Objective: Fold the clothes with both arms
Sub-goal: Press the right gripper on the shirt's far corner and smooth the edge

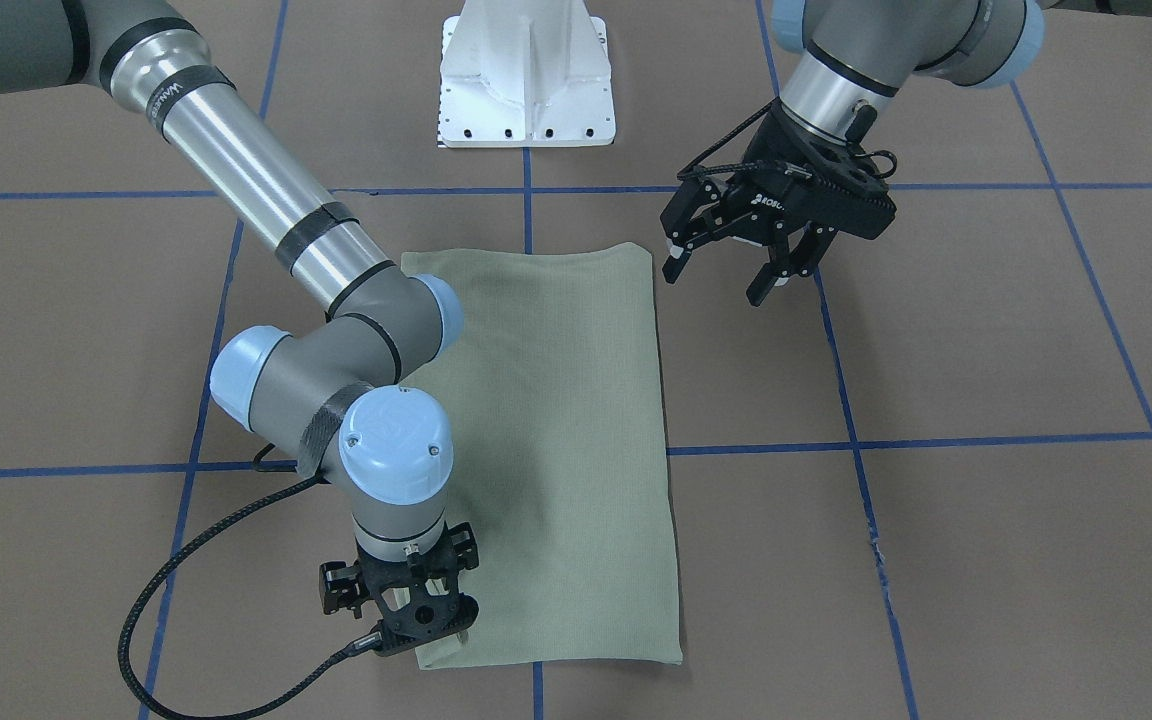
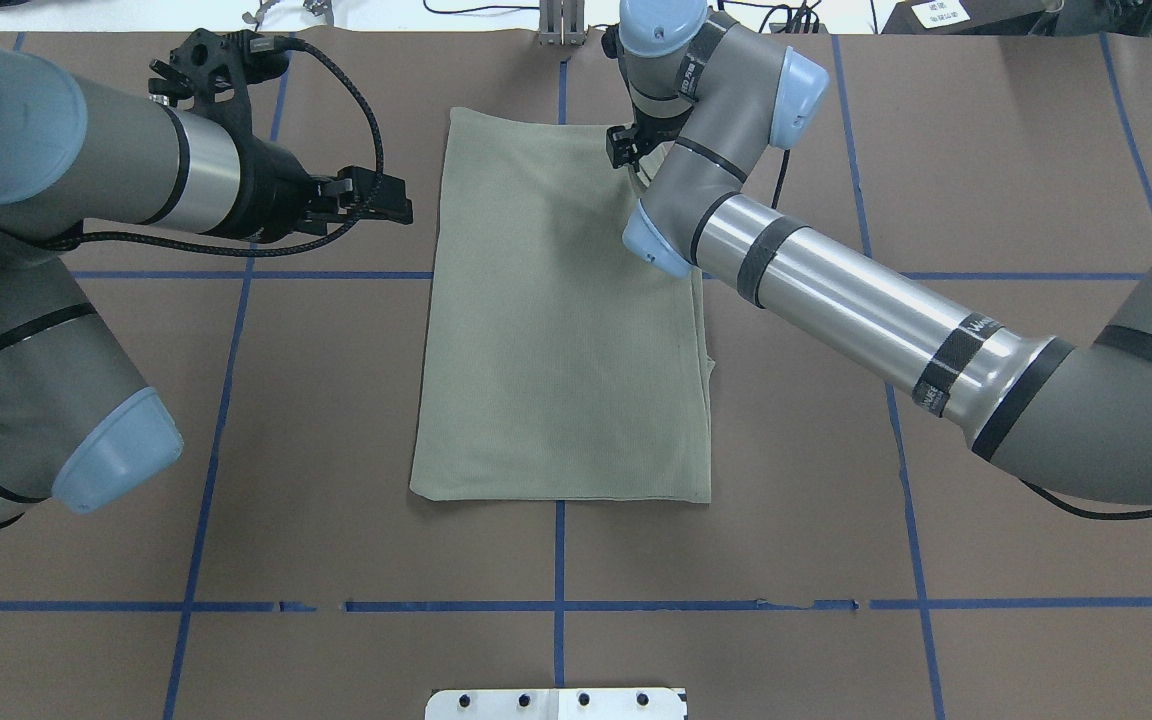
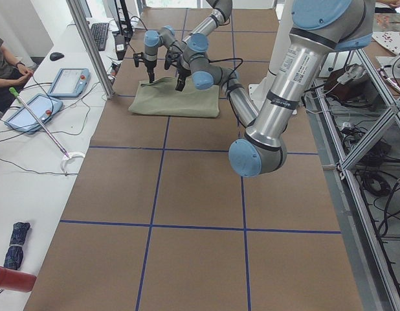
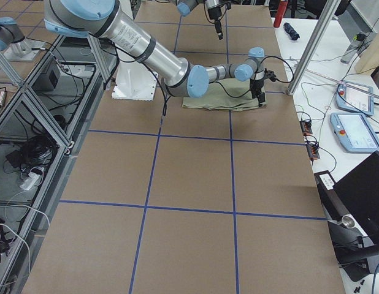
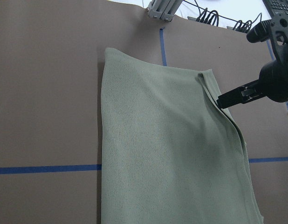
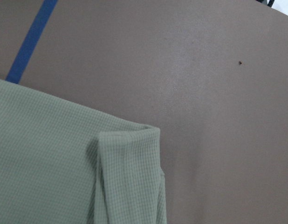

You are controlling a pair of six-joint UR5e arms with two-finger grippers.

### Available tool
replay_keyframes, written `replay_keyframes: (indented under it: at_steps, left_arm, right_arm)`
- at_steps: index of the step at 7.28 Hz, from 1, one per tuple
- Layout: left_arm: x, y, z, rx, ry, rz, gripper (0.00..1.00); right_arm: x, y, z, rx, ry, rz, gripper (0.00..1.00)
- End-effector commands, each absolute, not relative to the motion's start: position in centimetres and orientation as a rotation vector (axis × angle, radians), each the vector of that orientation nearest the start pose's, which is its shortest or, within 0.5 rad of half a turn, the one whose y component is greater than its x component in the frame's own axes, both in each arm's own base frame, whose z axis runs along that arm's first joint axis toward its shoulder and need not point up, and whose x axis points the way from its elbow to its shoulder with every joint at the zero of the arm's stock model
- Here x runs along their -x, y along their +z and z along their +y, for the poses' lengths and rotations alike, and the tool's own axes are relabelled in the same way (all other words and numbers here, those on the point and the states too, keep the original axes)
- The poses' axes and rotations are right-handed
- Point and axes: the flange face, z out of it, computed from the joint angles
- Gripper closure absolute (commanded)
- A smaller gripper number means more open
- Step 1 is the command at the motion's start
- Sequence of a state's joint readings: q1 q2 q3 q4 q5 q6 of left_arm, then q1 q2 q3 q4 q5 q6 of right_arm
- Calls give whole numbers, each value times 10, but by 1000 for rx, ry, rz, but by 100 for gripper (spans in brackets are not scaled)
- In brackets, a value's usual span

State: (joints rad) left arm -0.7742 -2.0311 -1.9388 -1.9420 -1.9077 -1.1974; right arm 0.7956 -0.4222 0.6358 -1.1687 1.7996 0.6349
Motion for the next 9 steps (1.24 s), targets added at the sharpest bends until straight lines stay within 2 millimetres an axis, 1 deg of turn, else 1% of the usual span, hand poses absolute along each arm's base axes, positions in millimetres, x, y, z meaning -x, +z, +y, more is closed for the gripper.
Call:
replay_keyframes:
  at_steps: [1,6,9]
  left_arm:
    - [-338,196,-480,-402,-157,1153,0]
    - [-335,195,-482,-405,-160,1153,0]
    - [-334,195,-482,-406,-162,1154,0]
  right_arm:
    - [569,275,-720,-324,-218,-570,0]
    - [572,282,-718,-311,-221,-568,0]
    - [567,290,-720,-303,-219,-565,0]
